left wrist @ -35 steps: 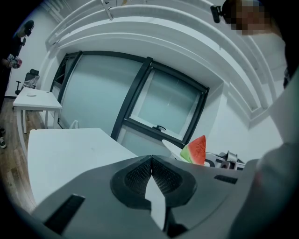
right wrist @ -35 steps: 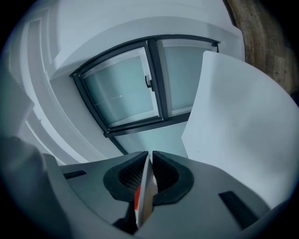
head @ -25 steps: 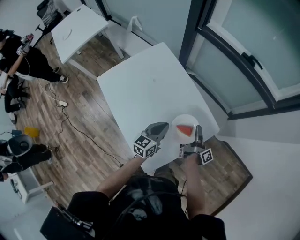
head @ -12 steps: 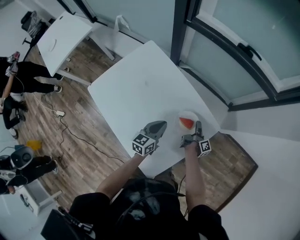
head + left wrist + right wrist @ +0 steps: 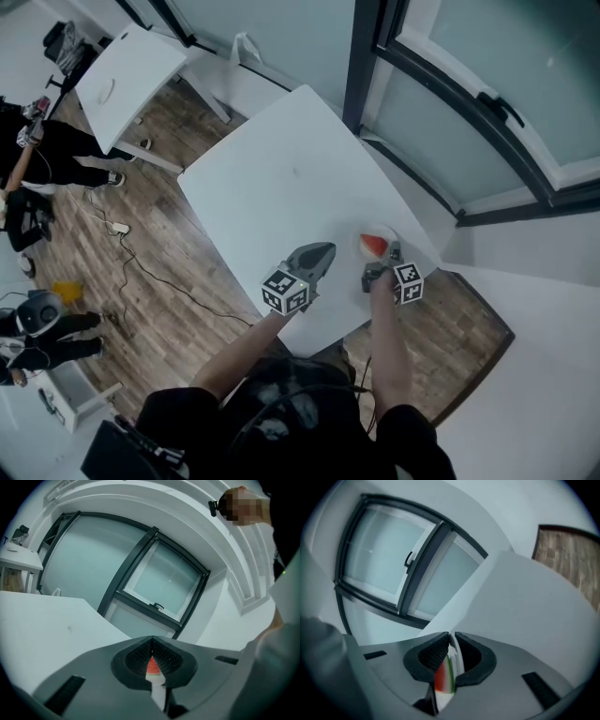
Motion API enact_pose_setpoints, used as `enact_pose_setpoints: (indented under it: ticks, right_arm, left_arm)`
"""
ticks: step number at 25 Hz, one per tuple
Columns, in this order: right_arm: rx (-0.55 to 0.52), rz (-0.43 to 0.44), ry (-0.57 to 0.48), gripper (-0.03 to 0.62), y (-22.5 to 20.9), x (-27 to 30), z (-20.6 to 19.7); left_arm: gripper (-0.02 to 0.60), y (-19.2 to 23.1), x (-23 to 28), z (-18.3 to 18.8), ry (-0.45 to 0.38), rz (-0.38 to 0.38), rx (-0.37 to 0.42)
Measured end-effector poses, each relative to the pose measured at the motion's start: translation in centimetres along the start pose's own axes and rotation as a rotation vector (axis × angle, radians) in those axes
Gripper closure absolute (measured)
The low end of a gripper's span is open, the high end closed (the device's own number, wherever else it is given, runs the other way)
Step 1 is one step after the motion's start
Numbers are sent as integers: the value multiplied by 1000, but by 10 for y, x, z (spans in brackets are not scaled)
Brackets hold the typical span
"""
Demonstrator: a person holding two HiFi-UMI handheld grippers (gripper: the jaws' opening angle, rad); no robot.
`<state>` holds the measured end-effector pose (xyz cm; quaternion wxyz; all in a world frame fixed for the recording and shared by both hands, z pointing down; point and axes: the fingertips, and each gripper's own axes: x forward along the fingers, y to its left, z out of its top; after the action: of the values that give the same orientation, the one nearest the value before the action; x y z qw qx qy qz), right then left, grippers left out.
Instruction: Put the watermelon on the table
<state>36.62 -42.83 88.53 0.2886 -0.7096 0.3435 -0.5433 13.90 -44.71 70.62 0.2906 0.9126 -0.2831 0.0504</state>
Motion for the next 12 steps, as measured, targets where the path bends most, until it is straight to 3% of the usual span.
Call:
enact_pose_setpoints:
  ticks: [4,8,12]
  right_arm:
    - [-274,-141,-12,532,1,-6,5]
    - [-594,-242,21,454,1,-2,12]
    - [-744,-304,-17,433,-12,-16,27]
  left_arm:
    - [578,-6,-5,4,-2,-25,-18]
    - [578,-17,-9,10,-8,-42,-19]
    - [578,-24,-18,7,-7,-51,-17]
